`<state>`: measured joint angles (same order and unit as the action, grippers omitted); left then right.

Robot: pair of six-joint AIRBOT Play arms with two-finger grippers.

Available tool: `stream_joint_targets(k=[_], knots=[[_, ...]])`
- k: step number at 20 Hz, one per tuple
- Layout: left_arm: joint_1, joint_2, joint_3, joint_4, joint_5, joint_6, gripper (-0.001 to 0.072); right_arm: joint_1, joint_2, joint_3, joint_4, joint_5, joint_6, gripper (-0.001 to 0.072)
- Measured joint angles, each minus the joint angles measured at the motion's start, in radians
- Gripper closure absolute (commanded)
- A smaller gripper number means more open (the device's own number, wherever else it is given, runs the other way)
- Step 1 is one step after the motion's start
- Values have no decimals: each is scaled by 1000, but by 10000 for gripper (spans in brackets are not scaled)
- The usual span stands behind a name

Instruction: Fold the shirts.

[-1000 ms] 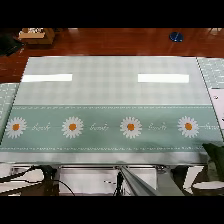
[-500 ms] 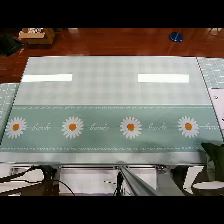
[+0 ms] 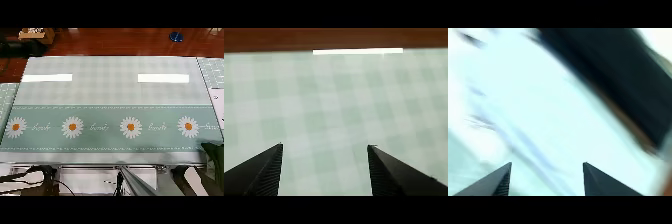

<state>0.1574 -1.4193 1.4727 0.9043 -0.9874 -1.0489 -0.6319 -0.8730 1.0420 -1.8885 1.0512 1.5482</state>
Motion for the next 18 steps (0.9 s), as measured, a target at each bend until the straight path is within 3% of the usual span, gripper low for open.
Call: stream_joint_targets(k=[4,7,12,18], knots=[[-211,-47,0,342,-111,-193,79,357,-204,65,250,43,13,210],[-339,-69,0,488,-197,-292,78,534,-306,82,344,79,16,208],[-454,-79,0,576,-235,-370,76,662,-357,149,398,97,16,178],[-487,-82,0,602,-224,-399,78,691,-368,235,412,69,13,180]])
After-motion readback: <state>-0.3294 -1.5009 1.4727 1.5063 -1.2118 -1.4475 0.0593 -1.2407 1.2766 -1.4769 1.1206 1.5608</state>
